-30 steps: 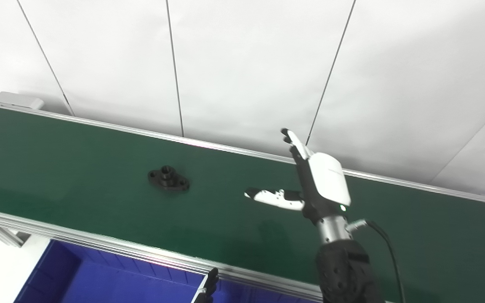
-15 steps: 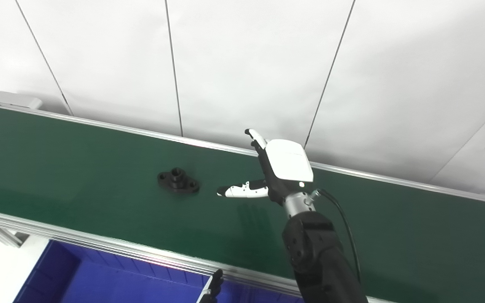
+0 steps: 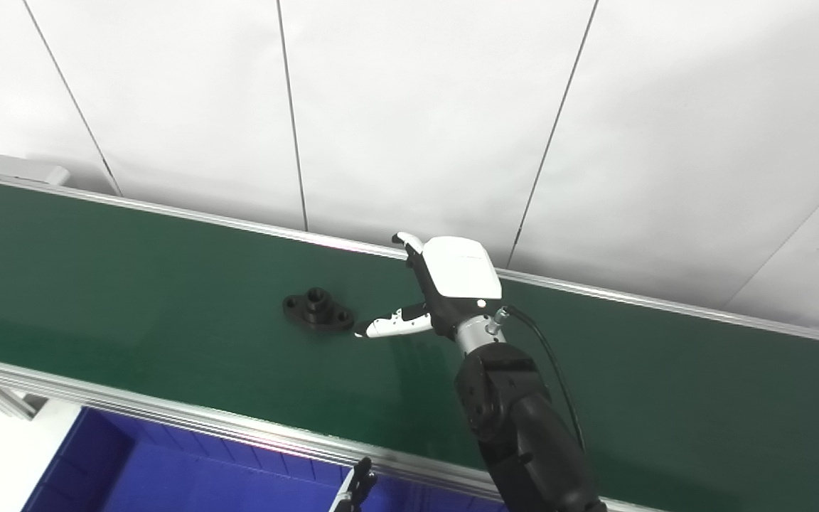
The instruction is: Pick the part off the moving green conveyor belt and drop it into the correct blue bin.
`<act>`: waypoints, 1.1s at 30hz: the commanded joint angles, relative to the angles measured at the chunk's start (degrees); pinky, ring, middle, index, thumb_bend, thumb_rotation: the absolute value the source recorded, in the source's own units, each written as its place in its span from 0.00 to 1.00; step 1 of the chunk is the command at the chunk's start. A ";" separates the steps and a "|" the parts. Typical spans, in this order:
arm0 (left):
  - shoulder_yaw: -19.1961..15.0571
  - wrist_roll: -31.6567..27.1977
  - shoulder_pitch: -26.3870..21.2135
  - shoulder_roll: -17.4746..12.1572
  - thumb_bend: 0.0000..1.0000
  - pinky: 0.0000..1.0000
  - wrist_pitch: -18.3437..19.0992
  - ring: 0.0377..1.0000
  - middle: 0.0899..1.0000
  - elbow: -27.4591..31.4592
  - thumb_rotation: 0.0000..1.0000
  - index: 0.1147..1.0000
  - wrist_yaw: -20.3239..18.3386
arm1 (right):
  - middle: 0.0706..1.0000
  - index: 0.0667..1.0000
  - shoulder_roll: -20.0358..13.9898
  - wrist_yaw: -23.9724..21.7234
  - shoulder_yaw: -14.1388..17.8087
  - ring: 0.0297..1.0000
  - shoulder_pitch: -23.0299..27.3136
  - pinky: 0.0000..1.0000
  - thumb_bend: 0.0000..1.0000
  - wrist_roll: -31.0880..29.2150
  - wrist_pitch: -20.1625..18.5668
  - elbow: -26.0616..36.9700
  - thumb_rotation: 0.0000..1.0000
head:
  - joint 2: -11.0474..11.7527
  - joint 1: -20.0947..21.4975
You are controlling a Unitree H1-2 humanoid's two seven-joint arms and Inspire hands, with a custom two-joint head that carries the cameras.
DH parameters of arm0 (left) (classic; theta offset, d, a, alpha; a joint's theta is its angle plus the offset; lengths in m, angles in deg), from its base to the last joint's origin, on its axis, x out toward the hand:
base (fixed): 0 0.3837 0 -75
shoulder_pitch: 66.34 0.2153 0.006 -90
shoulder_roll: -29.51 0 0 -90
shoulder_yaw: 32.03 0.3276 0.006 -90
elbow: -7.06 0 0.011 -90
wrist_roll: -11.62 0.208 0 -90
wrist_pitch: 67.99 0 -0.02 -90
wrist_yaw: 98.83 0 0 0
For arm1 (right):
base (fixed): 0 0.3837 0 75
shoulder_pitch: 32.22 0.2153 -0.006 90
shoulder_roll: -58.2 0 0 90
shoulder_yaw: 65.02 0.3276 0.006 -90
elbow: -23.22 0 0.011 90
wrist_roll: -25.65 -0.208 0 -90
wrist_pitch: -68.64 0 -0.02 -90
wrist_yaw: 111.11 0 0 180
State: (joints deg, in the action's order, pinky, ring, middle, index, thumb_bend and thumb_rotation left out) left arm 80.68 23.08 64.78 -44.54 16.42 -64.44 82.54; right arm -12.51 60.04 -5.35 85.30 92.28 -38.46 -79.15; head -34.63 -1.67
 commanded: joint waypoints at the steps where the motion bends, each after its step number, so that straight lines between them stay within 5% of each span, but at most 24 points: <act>1: 2.76 -0.47 1.85 1.26 0.63 1.00 0.00 1.00 0.97 2.13 1.00 1.00 -0.99 | 0.68 0.84 1.72 1.90 -0.56 0.46 3.30 0.36 1.00 -0.05 -0.58 0.08 0.65 | 0.00 -0.13; 15: 4.64 -0.04 2.30 1.95 0.62 1.00 2.86 1.00 0.98 4.05 1.00 1.00 -0.82 | 0.70 0.84 2.46 1.26 -2.25 0.34 4.82 0.26 1.00 -1.55 -1.23 -2.89 0.68 | -0.51 -1.11; 33: 7.41 -0.25 3.97 2.11 0.49 1.00 1.21 1.00 0.99 5.08 1.00 1.00 0.66 | 0.75 0.83 2.05 5.75 -4.79 0.45 5.41 0.35 1.00 -4.17 -0.23 -14.83 0.64 | -1.80 -3.55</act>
State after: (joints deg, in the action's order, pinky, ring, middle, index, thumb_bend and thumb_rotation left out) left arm 82.80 23.10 65.64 -45.52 20.13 -61.19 83.96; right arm -11.15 63.91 -9.75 88.36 88.04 -38.68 -94.56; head -36.47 -5.18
